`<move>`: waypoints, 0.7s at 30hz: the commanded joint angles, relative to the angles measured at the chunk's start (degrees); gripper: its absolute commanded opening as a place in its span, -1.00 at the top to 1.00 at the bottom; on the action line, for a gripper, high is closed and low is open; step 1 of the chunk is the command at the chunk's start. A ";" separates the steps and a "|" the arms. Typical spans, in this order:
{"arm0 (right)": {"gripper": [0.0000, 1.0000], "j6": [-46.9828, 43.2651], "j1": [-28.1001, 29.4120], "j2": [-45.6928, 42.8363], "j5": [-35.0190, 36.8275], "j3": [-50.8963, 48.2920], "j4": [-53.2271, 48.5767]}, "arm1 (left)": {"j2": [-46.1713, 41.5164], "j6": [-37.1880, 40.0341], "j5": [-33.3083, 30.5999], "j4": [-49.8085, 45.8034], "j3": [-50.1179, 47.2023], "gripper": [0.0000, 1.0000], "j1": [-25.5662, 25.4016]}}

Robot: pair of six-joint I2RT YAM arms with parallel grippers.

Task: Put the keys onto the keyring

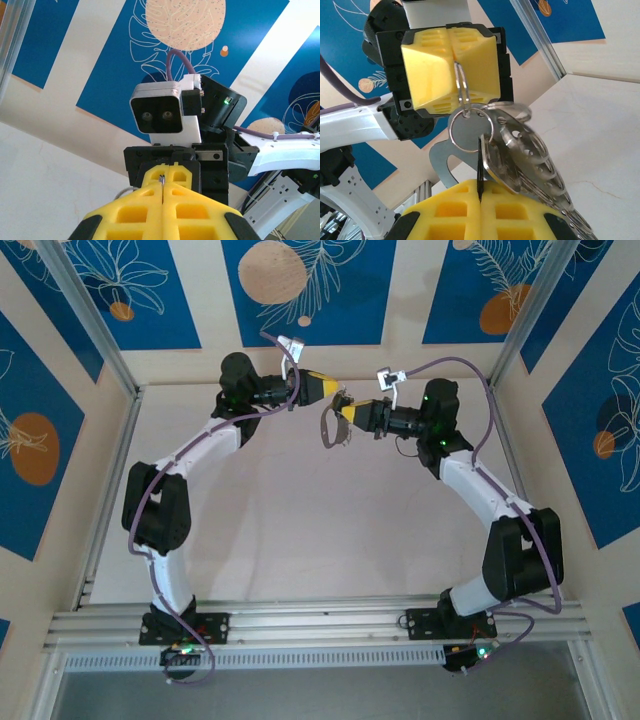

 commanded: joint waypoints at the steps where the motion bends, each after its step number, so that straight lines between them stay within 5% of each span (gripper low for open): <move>1: 1.00 -1.39 -0.66 -2.40 0.45 -1.07 -2.00 | -1.18 1.58 -0.15 2.31 0.96 1.00 0.20; 21: 1.00 -8.24 -2.74 -1.64 0.68 7.78 -15.55 | -3.61 6.59 0.11 -2.78 -0.70 1.00 0.23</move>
